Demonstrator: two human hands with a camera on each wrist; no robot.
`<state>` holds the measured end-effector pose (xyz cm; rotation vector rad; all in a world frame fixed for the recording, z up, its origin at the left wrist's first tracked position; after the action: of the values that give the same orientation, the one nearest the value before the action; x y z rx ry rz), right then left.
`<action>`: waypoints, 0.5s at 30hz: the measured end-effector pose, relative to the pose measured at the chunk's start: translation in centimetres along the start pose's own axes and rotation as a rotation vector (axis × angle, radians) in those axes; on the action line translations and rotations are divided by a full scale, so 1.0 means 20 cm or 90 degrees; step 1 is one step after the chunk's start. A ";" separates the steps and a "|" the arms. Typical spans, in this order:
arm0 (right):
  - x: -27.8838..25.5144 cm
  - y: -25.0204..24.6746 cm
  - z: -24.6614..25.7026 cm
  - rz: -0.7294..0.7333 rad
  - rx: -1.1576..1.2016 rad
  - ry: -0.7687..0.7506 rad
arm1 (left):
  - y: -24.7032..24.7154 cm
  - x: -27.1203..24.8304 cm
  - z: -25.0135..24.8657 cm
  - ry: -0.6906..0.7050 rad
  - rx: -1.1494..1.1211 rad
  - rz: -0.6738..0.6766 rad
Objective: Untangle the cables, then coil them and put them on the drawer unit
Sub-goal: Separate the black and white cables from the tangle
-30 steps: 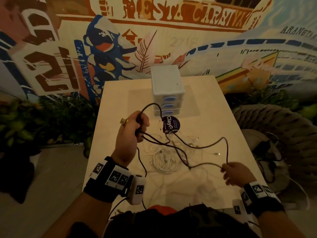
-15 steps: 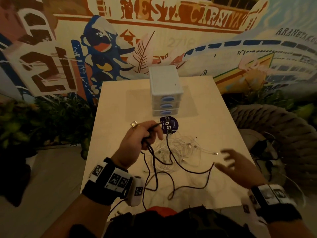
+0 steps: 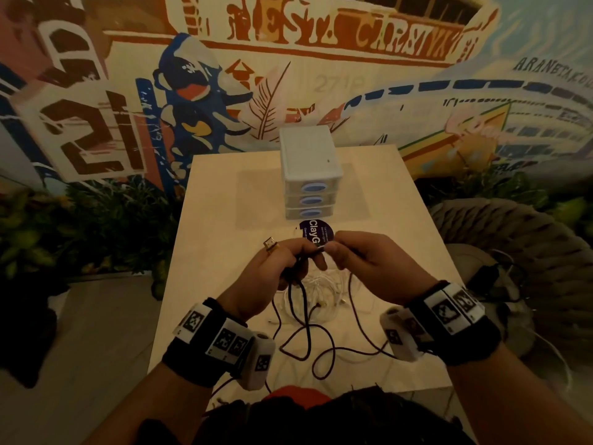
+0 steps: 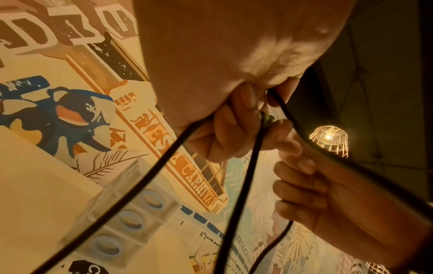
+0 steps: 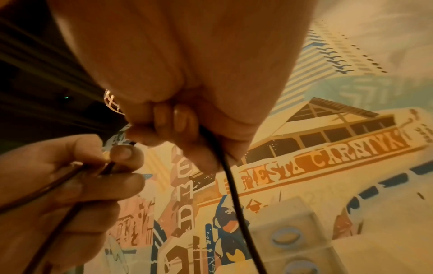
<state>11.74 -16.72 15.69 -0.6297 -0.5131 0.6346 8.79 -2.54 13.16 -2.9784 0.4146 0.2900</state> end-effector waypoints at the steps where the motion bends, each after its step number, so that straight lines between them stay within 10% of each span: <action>1: -0.02 -0.02 -0.02 -0.030 0.010 0.008 | -0.01 0.01 0.01 -0.011 0.006 -0.008; 15: -0.52 -0.43 -0.48 -0.321 0.023 0.209 | -0.11 0.07 0.08 -0.028 -0.045 -0.117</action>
<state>13.60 -32.85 12.23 -0.5292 -0.3309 0.0599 10.43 -0.61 11.43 -3.0447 0.1275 0.3565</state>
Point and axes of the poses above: each hand's wrist, its own x-axis towards the middle knuckle, its own y-axis out of the palm, z = x × y, the point moved 8 cm from there along x, towards the middle knuckle, and after that the axes turned 9 degrees about -y, right-handed, at the moved point
